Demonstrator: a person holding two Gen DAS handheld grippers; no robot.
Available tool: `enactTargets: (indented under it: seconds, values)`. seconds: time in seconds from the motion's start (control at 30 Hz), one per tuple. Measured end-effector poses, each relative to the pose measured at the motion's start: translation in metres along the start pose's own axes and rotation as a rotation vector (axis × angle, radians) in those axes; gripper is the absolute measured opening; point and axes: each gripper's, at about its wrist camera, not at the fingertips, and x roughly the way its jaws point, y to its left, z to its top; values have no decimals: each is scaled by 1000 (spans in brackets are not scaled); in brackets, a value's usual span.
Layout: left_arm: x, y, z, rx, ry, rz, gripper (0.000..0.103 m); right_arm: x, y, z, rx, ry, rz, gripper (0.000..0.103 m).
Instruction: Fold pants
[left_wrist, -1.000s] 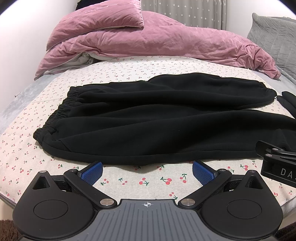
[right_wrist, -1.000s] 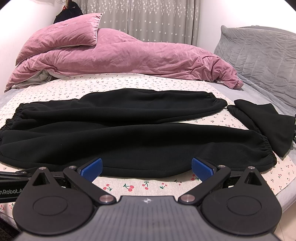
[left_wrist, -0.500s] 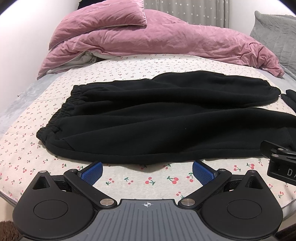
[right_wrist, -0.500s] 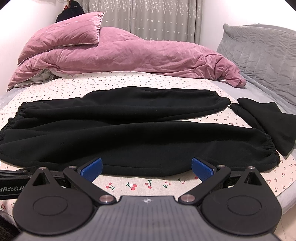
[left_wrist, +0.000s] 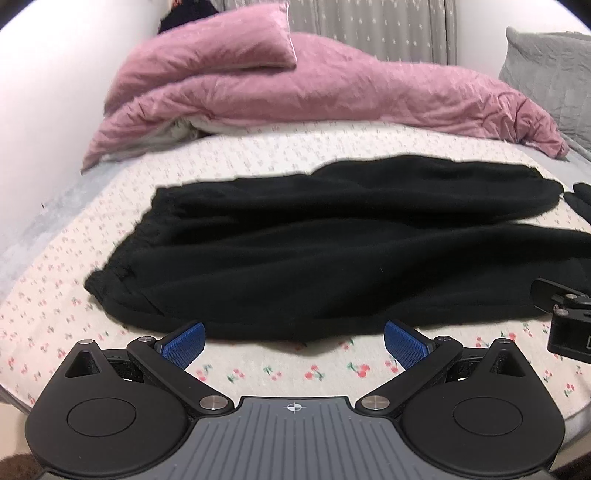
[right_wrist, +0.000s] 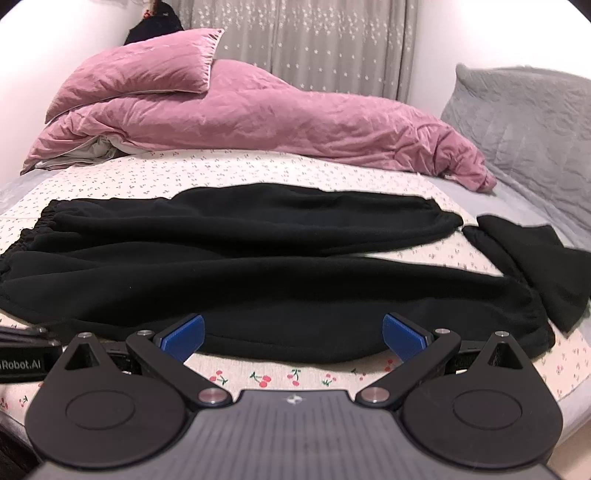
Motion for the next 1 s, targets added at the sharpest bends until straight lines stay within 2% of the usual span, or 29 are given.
enactTargets:
  seconds: [0.23, 0.53, 0.67, 0.73, 0.9, 1.0]
  values:
    - [2, 11, 3, -42, -3, -18, 103, 5, -4, -1, -10, 20, 24, 103]
    - [18, 25, 7, -5, 100, -85, 103, 13, -5, 0, -34, 65, 79, 103]
    - [21, 33, 8, -7, 93, -67, 103, 23, -7, 1, 2, 128, 97, 103]
    - [26, 41, 10, -33, 102, -61, 103, 30, -10, 0, -4, 170, 136, 103]
    - [55, 66, 11, -4, 227, -10, 103, 33, -20, -10, -26, 152, 180, 102]
    - [69, 100, -1, -76, 260, -31, 103, 34, -31, -14, -69, 106, 147, 102]
